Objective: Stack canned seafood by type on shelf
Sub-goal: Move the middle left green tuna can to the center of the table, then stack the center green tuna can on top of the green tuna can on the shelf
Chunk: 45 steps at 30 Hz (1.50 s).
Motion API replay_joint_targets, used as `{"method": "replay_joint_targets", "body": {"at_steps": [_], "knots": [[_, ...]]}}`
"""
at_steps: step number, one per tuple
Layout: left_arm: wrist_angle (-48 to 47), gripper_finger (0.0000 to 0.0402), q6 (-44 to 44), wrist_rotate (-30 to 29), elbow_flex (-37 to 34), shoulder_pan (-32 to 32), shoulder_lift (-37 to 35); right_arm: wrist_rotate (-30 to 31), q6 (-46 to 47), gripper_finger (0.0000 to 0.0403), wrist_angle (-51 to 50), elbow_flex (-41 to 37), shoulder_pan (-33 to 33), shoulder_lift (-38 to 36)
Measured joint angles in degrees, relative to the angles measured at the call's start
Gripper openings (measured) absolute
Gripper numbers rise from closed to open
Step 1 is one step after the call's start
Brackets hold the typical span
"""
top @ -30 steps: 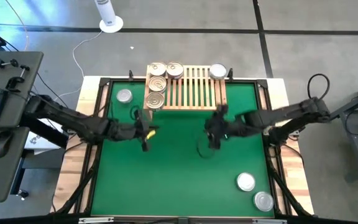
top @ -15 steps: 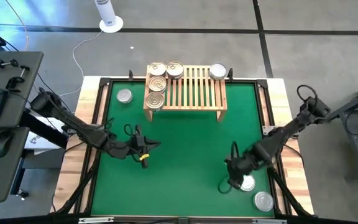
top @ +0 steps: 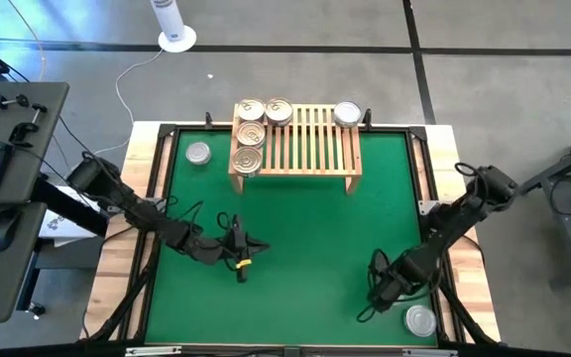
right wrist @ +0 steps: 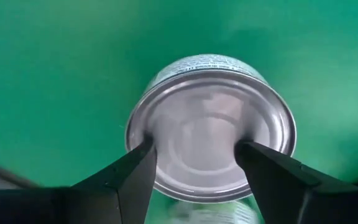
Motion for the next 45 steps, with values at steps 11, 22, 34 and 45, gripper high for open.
{"method": "replay_joint_targets", "body": {"at_steps": [11, 22, 34, 45], "knots": [[6.49, 0.0000, 1.14, 3.80, 0.07, 0.02, 3.30, 28.93, -21.32, 0.0231, 17.53, 2.57, -9.32, 2.03], [5.89, 0.0000, -3.33, 5.94, 0.11, 1.73, 3.30, 50.79, -38.66, 0.0232, 25.58, 1.73, -1.08, 1.66], [6.05, 0.0000, -7.41, 20.21, 3.83, 11.87, 11.39, 51.92, -23.11, 0.0310, 41.70, -19.60, 0.97, 1.68], [5.93, 0.0000, -5.83, 26.84, 14.27, 17.18, 25.66, 52.39, -45.32, 0.0399, 51.75, -24.38, -7.62, 1.75]]}}
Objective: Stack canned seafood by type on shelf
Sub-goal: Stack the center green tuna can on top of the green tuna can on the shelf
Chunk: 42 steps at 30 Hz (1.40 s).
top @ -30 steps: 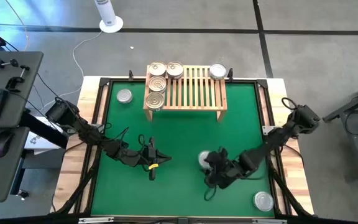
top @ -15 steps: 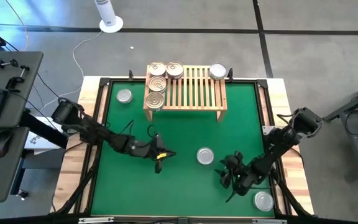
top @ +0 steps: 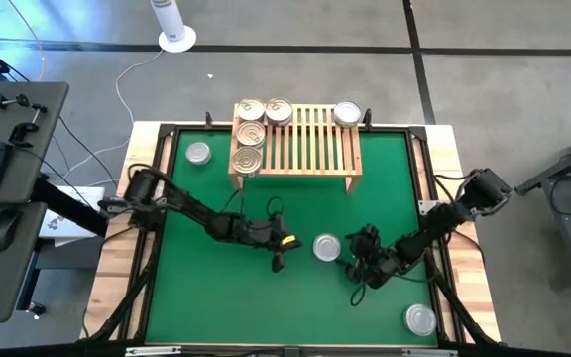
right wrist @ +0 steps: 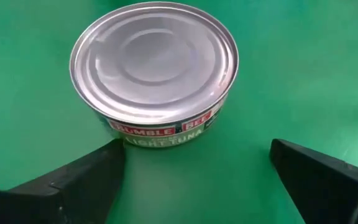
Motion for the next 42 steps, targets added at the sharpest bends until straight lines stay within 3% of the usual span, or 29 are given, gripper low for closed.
{"method": "replay_joint_targets", "body": {"at_steps": [6, 12, 19, 31, 36, 42], "knots": [[0.15, 0.0000, 1.34, 1.00, 5.06, 1.30, 5.63, -0.23, -10.72, 0.0398, 5.56, -0.09, -3.78, 0.16], [0.09, 0.0000, 1.41, 0.83, 7.39, 2.42, 8.93, -6.71, -18.75, 0.0397, 12.69, -0.05, -8.29, 1.03], [-1.34, 0.0000, 1.41, 2.07, 7.50, 2.34, 9.62, -8.47, -25.74, 0.0397, 26.97, -0.33, -11.77, 7.90], [-4.20, 0.0000, 1.98, 2.04, 7.45, -0.24, 8.28, -4.17, -17.65, 0.0370, 37.13, 0.24, -9.62, 13.51], [-13.69, 0.0000, 0.66, 0.02, 7.56, -2.25, 5.01, -3.65, -15.08, 0.0360, 36.39, 0.35, -7.30, 13.42], [-30.29, 0.0000, -0.70, -10.24, 7.60, -5.56, -0.27, -2.42, -11.18, 0.0355, 35.30, 0.33, -3.94, 12.62]]}}
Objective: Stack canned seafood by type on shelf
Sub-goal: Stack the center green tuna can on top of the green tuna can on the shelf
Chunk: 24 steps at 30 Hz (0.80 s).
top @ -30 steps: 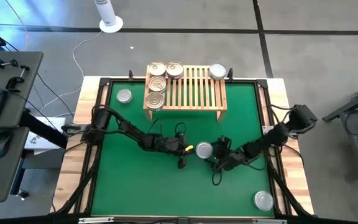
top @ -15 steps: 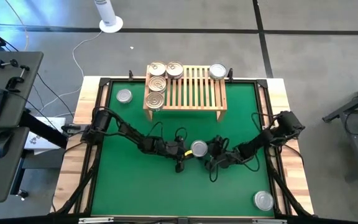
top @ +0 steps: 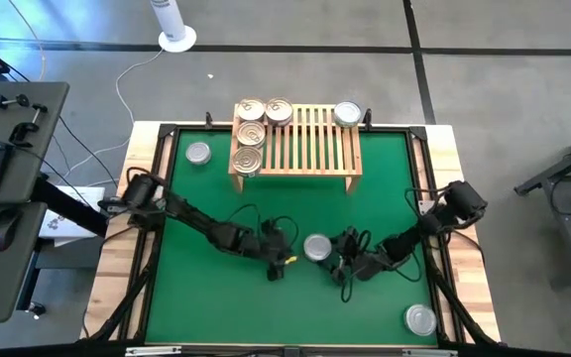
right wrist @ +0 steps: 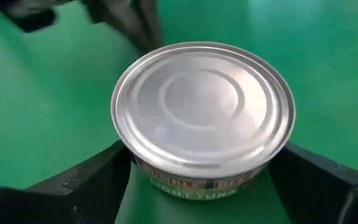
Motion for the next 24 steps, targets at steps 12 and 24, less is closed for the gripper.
{"method": "replay_joint_targets", "body": {"at_steps": [12, 24], "knots": [[-13.36, 0.0000, -3.42, -14.68, -0.34, -3.41, -3.61, 0.00, 4.89, 0.0327, -34.85, 12.66, 2.80, -7.05], [12.15, 0.0000, 5.20, -7.44, -0.30, -1.46, 1.51, -8.01, 4.37, 0.0324, -38.37, 13.68, -0.92, -7.03]]}}
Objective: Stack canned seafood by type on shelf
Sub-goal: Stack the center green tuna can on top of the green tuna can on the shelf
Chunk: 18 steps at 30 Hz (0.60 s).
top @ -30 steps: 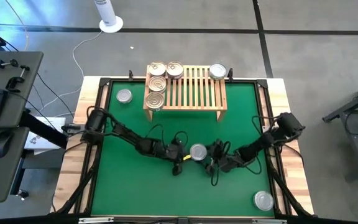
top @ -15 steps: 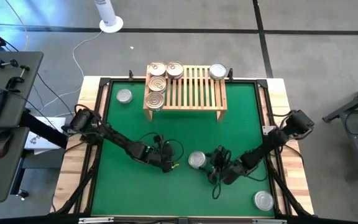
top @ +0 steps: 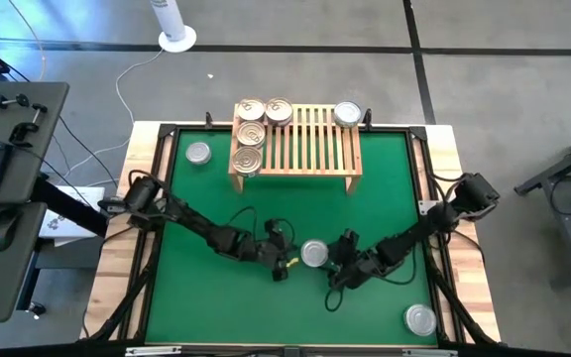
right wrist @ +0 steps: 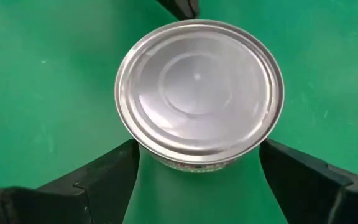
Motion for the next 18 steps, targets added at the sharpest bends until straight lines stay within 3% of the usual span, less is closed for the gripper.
{"method": "replay_joint_targets", "body": {"at_steps": [5, 12, 18], "knots": [[2.61, 0.0000, -0.12, 0.73, -0.02, 1.57, 2.61, -1.83, -0.63, 0.0336, 0.26, -0.02, -2.13, 0.20], [4.71, 0.0000, -0.63, 3.31, -0.03, 2.63, 4.55, -4.21, -4.94, 0.0387, 6.05, -0.02, -5.46, 3.85], [4.91, 0.0000, -0.63, 3.50, -0.04, 2.64, 4.68, 2.75, -11.03, 0.0399, 10.38, -0.14, -3.86, 4.51]]}}
